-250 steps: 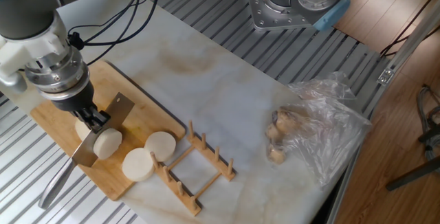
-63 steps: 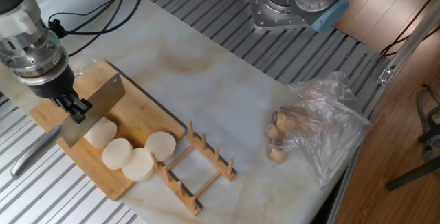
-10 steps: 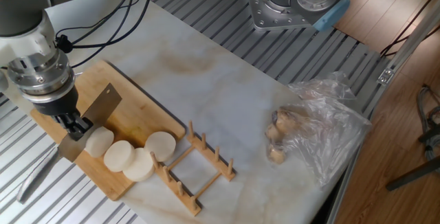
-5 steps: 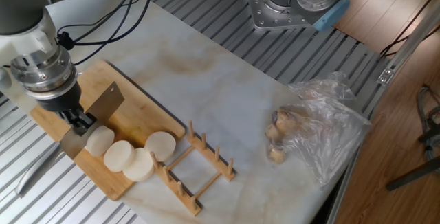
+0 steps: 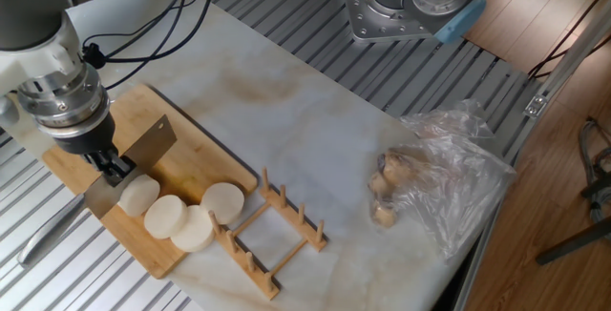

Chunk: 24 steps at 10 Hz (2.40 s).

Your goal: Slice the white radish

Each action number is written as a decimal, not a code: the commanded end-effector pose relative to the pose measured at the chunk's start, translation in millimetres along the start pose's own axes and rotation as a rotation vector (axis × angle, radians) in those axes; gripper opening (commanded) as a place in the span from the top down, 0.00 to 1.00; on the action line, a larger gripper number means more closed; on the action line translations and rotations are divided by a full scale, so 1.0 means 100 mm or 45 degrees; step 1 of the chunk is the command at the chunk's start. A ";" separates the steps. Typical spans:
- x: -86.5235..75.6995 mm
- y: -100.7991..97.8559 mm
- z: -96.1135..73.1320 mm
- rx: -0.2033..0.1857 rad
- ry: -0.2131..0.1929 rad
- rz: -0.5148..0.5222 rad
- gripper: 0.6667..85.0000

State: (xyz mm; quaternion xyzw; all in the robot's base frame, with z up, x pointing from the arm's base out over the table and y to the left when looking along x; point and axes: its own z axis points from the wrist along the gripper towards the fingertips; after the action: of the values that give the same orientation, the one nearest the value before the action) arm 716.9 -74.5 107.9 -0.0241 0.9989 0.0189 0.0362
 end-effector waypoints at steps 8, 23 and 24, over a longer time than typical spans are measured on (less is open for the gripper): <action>0.09 0.06 0.02 -0.026 0.036 0.028 0.99; 0.01 0.03 0.09 0.000 0.008 0.042 0.99; -0.06 0.03 0.08 -0.001 -0.028 0.044 0.99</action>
State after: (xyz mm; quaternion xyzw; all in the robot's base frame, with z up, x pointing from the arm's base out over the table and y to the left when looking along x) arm 713.4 -73.4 98.7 -0.0102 0.9995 0.0132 0.0281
